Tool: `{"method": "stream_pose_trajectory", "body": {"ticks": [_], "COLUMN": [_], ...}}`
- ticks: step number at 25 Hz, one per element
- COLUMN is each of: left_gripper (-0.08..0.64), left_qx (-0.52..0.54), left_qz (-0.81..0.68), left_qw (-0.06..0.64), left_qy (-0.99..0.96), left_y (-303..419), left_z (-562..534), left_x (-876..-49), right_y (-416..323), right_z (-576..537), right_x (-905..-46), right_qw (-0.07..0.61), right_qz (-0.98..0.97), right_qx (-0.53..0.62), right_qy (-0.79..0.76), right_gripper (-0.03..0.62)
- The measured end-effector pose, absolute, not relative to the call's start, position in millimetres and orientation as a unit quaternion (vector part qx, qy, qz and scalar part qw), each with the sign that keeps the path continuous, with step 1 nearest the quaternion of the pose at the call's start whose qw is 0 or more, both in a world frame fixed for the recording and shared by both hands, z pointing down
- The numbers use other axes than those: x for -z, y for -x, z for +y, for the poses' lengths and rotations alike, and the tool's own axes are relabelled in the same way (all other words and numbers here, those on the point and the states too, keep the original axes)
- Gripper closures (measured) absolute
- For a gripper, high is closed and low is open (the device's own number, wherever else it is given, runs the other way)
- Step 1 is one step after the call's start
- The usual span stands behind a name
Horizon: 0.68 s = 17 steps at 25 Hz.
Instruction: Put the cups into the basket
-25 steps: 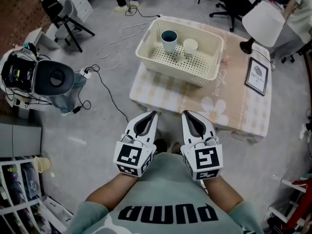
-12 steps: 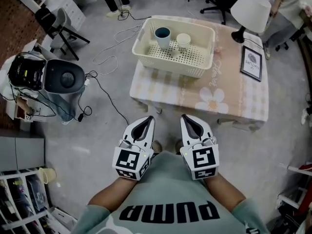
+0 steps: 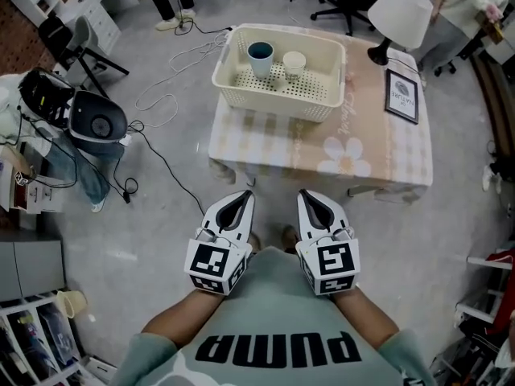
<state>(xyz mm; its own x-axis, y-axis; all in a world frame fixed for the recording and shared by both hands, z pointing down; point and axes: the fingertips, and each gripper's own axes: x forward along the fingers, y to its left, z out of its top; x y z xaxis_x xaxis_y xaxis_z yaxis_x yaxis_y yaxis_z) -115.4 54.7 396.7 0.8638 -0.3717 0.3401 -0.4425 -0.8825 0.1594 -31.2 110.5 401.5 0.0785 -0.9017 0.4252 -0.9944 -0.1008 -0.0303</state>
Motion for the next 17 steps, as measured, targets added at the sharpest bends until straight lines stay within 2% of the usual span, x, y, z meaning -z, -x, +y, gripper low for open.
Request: {"method": "stream_pose_trajectory", "body": {"ticks": [17], "left_gripper": [0.558], "left_qx": [-0.141], "left_qz": [-0.206], "left_qw": [0.117], "left_qy": [-0.961], "left_y": [130.7], "left_z": [57.2], "left_x": [-390.3], "right_y": [49.3], "right_z": [115.0], "right_x": [-394.8], "right_qw": [0.139], "right_qz": [-0.657], "right_qx": [-0.165], "right_qy": [-0.722], "right_gripper": [0.581]}}
